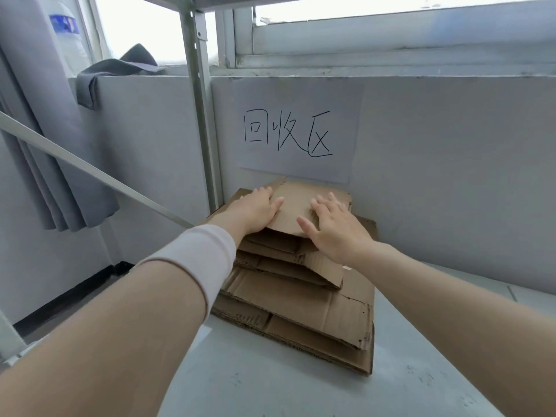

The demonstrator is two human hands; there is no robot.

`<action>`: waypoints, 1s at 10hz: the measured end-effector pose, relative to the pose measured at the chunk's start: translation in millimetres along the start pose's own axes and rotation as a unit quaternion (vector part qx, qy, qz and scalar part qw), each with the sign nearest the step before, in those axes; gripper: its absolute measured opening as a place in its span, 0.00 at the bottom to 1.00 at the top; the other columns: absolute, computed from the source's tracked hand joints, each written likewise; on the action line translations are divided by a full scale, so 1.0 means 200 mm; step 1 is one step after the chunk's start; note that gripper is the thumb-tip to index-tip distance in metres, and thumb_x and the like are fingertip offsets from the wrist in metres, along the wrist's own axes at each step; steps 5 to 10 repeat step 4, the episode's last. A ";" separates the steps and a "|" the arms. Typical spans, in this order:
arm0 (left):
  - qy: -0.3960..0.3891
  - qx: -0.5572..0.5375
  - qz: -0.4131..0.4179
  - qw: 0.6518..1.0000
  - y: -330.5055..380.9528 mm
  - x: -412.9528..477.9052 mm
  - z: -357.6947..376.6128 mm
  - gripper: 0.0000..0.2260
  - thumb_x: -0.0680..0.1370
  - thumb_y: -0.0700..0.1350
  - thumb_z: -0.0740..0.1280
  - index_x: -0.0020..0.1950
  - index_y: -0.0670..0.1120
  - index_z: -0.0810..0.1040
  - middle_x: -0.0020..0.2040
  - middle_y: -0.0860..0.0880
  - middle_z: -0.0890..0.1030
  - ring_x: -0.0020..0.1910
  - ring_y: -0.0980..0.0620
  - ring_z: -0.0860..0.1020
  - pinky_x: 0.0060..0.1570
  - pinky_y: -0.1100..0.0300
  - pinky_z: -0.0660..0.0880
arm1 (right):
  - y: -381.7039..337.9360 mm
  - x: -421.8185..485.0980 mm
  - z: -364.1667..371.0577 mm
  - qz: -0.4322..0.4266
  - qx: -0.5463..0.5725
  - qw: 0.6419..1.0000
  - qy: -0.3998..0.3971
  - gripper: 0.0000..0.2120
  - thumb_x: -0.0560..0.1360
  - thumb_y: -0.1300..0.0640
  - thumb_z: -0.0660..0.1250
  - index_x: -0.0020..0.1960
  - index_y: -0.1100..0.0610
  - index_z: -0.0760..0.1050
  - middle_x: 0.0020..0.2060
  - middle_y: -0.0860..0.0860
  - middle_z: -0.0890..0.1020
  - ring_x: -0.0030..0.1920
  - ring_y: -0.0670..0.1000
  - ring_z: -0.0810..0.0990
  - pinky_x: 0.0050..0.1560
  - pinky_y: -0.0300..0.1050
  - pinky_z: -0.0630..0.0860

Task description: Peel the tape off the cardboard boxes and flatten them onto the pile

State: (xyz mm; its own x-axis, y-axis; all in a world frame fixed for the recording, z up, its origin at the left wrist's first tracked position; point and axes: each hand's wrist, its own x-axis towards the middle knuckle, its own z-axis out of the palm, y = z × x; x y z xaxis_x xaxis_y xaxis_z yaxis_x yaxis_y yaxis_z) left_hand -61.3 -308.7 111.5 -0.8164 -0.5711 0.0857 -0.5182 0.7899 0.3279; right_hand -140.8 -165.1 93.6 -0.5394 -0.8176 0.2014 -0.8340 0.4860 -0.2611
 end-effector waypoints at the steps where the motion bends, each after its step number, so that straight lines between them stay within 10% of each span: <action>1: 0.016 -0.013 -0.005 1.000 0.02 0.00 -0.07 0.24 0.82 0.53 0.49 0.76 0.43 0.56 0.76 0.45 0.59 0.75 0.46 0.58 0.73 0.52 0.55 | -0.01 0.01 -0.07 0.001 0.004 1.000 0.018 0.29 0.80 0.44 0.47 0.75 0.59 0.52 0.75 0.53 0.54 0.76 0.51 0.46 0.73 0.45 0.44; 10: 0.033 0.003 -0.003 0.999 0.05 -0.01 -0.14 0.23 0.83 0.53 0.49 0.76 0.45 0.57 0.76 0.47 0.61 0.75 0.48 0.59 0.71 0.52 0.57 | -0.05 0.05 -0.15 0.013 0.023 0.999 0.042 0.26 0.81 0.45 0.47 0.74 0.58 0.54 0.75 0.53 0.57 0.76 0.52 0.49 0.73 0.48 0.49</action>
